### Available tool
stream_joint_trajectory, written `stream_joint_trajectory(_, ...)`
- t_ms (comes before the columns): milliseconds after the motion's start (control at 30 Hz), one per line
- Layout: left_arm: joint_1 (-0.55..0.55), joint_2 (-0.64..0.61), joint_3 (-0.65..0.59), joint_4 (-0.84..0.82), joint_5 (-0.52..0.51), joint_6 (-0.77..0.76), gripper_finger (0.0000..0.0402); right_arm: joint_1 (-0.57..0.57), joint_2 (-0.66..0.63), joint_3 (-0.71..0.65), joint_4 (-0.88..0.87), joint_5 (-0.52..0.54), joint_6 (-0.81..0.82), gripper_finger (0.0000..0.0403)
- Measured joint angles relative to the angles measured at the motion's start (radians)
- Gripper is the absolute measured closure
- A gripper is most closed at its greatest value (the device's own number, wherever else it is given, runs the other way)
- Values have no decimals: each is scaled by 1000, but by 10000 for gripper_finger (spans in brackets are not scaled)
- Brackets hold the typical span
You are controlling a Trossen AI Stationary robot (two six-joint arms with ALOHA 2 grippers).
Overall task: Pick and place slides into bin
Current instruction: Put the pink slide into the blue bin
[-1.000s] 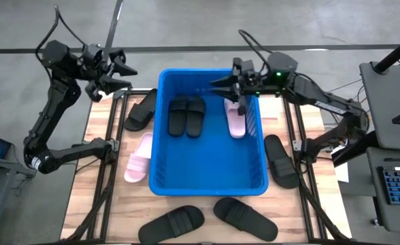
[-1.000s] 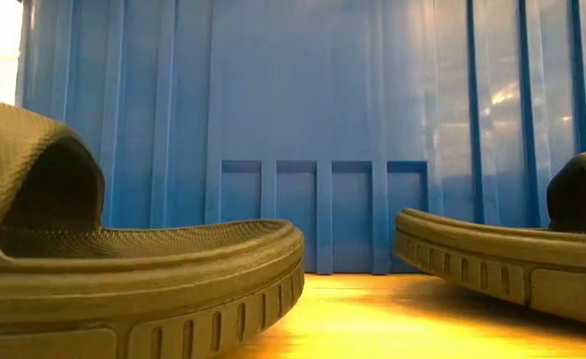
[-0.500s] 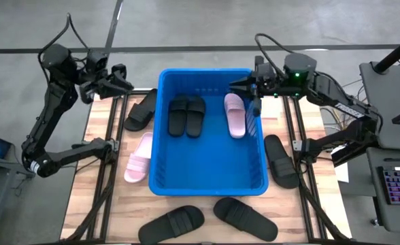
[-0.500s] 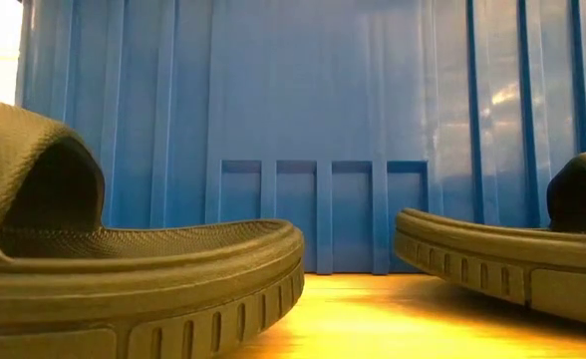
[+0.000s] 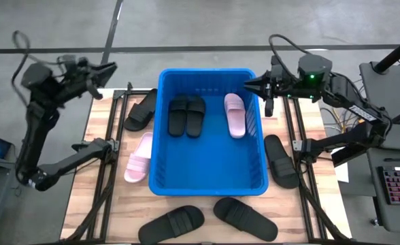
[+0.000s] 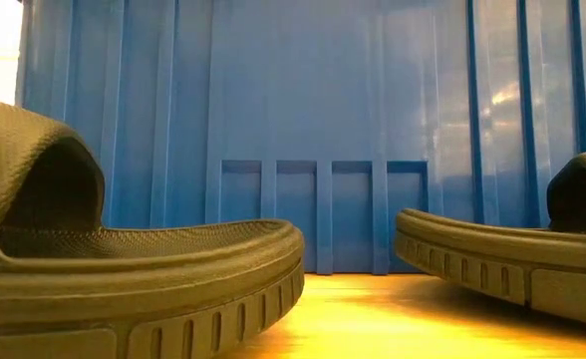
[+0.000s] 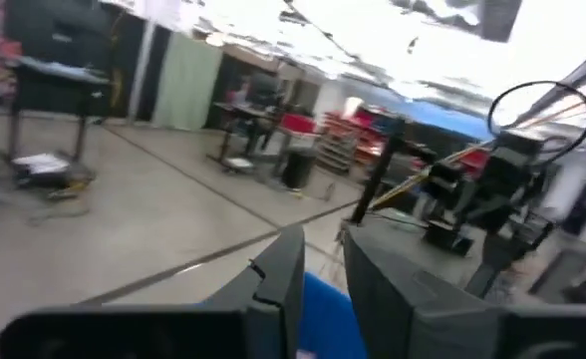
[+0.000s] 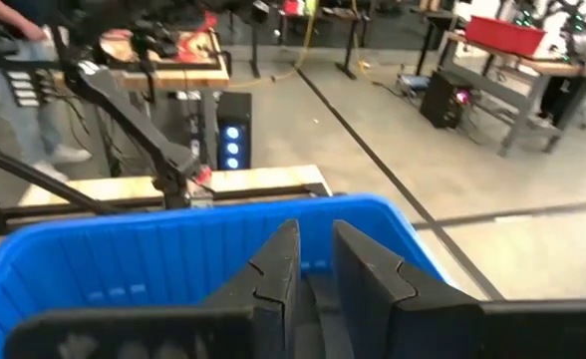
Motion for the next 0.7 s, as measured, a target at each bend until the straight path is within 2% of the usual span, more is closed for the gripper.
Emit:
stream_joint_trajectory(167,0,-69,2,-245,-75,58,350,0,-12,0,-7,1,-7,349)
stream_joint_trajectory(267,0,-76,0,-296,-183,72,350,0,-15,0,-8,1,-15,349)
stream_joint_trajectory(367,0,-52,0,-274,-311,84,350,0,-16,0,-8,1,-8,349)
stream_joint_trajectory(500,0,-15,0,-216,-426,157,350,0,-16,0,-8,0,-5,349)
stream_joint_trajectory(700,-6,51,4,-180,-411,232,350,0,-16,0,-7,0,6,349)
